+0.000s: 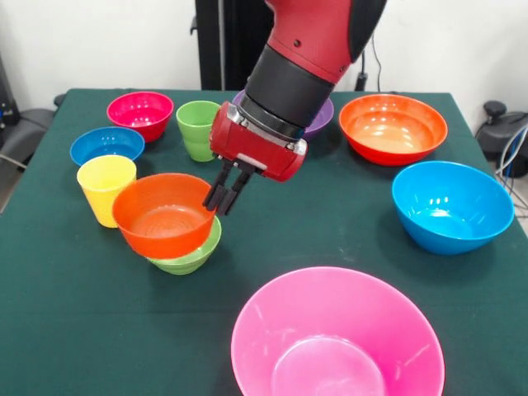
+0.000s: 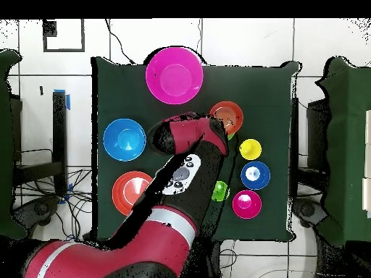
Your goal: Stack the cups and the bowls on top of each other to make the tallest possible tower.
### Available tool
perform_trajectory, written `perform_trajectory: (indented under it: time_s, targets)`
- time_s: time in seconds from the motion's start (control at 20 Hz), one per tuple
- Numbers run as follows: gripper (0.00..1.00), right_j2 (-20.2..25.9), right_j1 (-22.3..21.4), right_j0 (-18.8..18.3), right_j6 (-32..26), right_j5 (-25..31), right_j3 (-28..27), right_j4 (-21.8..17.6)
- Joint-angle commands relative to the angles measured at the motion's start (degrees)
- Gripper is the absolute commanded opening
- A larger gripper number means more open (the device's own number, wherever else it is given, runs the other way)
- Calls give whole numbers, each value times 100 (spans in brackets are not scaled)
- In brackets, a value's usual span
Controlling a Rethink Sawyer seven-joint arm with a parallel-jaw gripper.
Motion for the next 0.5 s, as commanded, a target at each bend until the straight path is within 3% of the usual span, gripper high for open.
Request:
perform_trajectory:
  time_s: [0.05, 0.5]
  targets:
    - [0, 840, 200, -73, 203, 833, -460, 105]
    - [0, 929, 191, -122, 190, 948, -511, 105]
